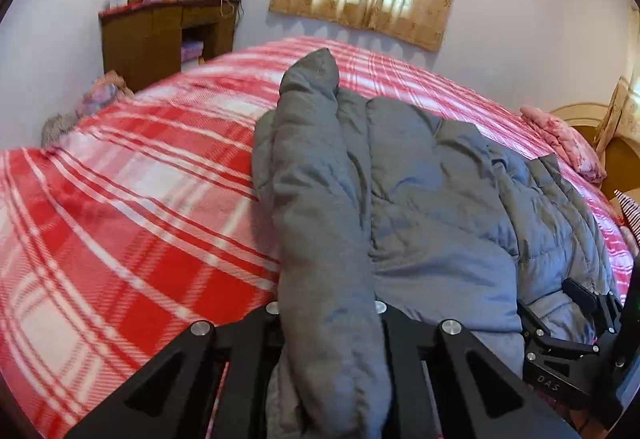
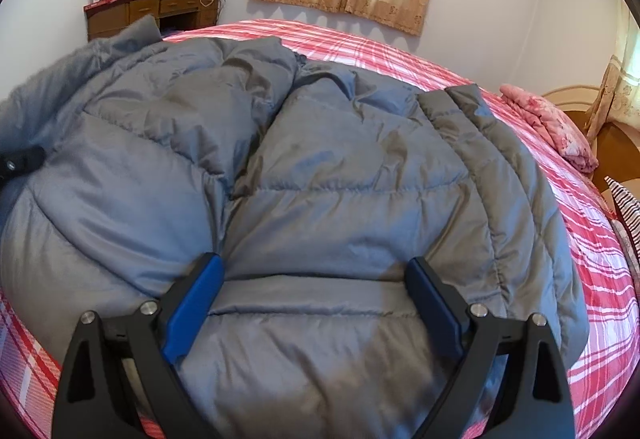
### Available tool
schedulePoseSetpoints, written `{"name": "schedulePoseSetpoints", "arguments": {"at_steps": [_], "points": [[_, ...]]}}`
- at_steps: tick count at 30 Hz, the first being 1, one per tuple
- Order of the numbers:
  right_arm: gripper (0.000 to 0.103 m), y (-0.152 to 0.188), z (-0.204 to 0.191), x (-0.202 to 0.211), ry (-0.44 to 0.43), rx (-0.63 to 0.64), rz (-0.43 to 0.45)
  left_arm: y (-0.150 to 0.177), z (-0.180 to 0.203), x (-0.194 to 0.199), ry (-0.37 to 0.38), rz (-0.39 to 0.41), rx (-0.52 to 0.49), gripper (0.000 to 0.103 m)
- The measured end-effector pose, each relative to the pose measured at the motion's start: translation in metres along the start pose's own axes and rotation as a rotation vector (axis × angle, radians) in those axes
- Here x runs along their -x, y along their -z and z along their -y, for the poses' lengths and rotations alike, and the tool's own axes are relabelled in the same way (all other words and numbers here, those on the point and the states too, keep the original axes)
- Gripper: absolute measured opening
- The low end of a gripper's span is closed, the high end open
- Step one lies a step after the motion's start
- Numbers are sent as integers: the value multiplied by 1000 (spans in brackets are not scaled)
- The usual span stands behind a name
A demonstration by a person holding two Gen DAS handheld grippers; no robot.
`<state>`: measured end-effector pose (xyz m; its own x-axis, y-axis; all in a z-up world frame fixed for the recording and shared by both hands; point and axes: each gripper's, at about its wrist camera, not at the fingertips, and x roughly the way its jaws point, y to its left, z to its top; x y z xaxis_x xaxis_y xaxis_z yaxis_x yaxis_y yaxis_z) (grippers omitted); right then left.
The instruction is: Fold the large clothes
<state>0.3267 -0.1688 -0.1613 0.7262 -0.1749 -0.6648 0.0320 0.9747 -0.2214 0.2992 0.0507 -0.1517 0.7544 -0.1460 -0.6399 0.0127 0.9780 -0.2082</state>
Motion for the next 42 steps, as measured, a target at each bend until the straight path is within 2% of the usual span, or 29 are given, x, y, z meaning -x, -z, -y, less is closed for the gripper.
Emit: {"name": "schedulePoseSetpoints", "arguments": {"at_steps": [2,6,9,10,15,18,21,24,27,29,33,35,39,42], "points": [[94,1,-7,3,12,-1,-1,0,-4,5,-1,5,11,9],[94,0,-26,11,-21,29,8,-4,-25,22,-21,25,53,8],[92,-5,-38,22,-126,71,21,-9,-47,43,-50,49,74,8],[87,-9,-40,30,-156,84,41,-14,-53,50,-62,61,73,8],[87,-26,-3,74,-164,25,194,-46,-57,95,-119,173,25,8],[88,-37,44,66,-108,-67,203,-63,-30,114,-108,235,-51,8],[88,-38,102,34,-14,-163,162,-73,22,121,-71,278,-181,8],[88,-32,143,10,32,-255,112,-65,89,118,-54,303,-349,8],[88,-22,180,-4,65,-305,77,-42,155,101,-7,290,-505,8],[88,-14,198,-9,75,-330,63,-14,196,81,42,242,-610,8],[89,5,220,-12,90,-368,35,38,245,45,63,155,-764,8],[89,12,228,-19,84,-385,16,61,260,32,31,148,-843,10],[89,24,235,-25,68,-403,-1,72,280,34,-34,181,-954,19],[89,24,238,-27,54,-415,-6,75,297,59,-73,275,-1036,23]]}}
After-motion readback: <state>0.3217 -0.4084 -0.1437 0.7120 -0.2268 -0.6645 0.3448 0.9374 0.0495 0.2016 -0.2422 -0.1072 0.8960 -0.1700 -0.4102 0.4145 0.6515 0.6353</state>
